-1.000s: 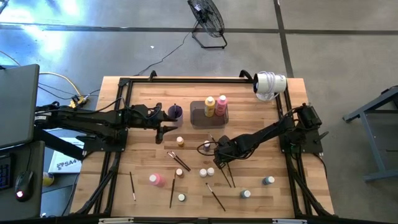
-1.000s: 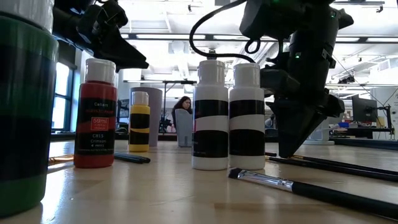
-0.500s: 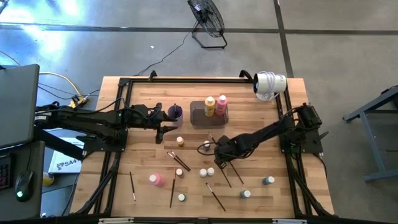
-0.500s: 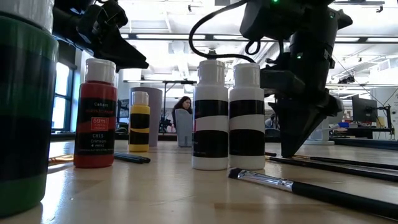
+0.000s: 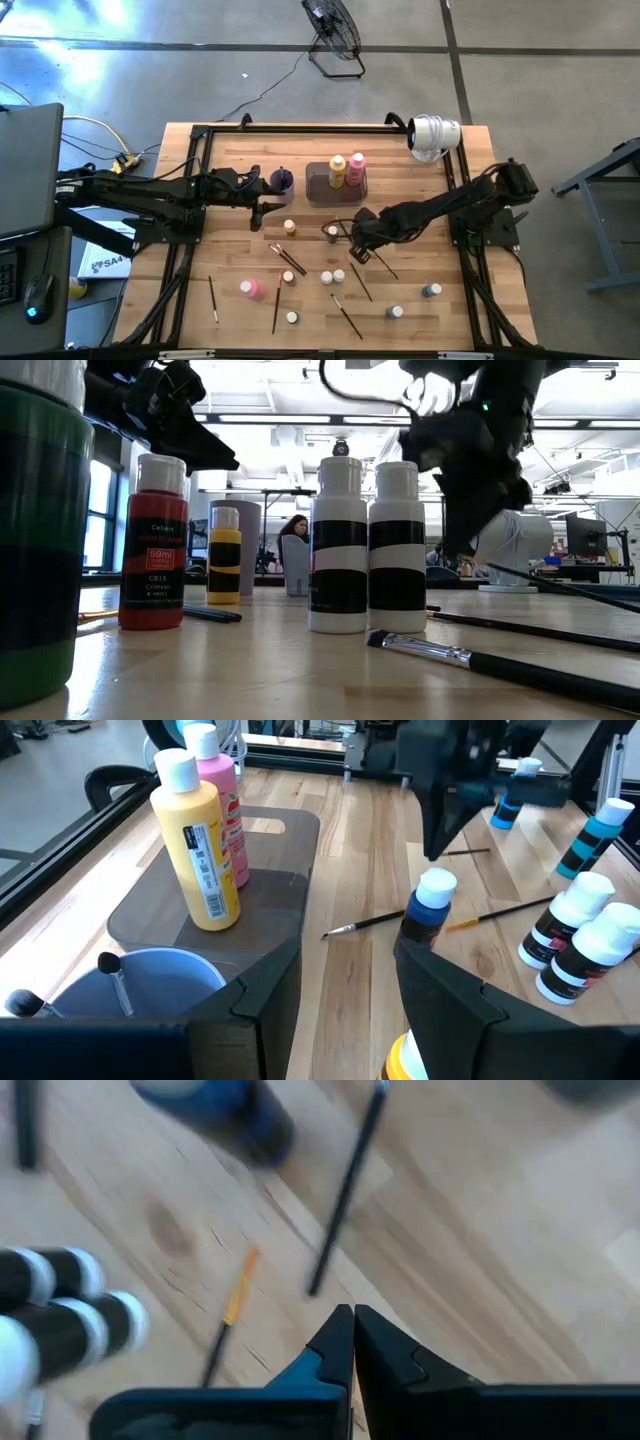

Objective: Pick & Place Paint Supplies
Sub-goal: Put the gold paint brush into the purple cup

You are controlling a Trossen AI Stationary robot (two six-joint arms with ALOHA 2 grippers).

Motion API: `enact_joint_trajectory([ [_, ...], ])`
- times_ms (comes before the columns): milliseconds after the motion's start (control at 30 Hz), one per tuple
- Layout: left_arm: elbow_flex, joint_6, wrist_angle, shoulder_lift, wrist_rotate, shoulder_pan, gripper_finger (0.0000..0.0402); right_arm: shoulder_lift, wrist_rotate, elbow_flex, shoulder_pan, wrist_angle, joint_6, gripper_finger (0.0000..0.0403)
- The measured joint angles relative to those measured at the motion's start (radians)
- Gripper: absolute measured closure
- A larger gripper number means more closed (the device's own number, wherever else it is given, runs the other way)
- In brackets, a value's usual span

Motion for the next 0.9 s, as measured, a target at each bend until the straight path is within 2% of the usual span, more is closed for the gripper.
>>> enact_joint_trajectory([
  [600,0.000,0.000,0.004,0.000,0.000,0.000,0.0238,-0.283,0.086,0.003,-0.083,0.023,-0.226,0.0400],
  [900,0.000,-0.010,0.131,0.000,0.000,0.000,0.0238,-0.401,0.182,0.005,-0.084,0.081,-0.354,0.0400],
])
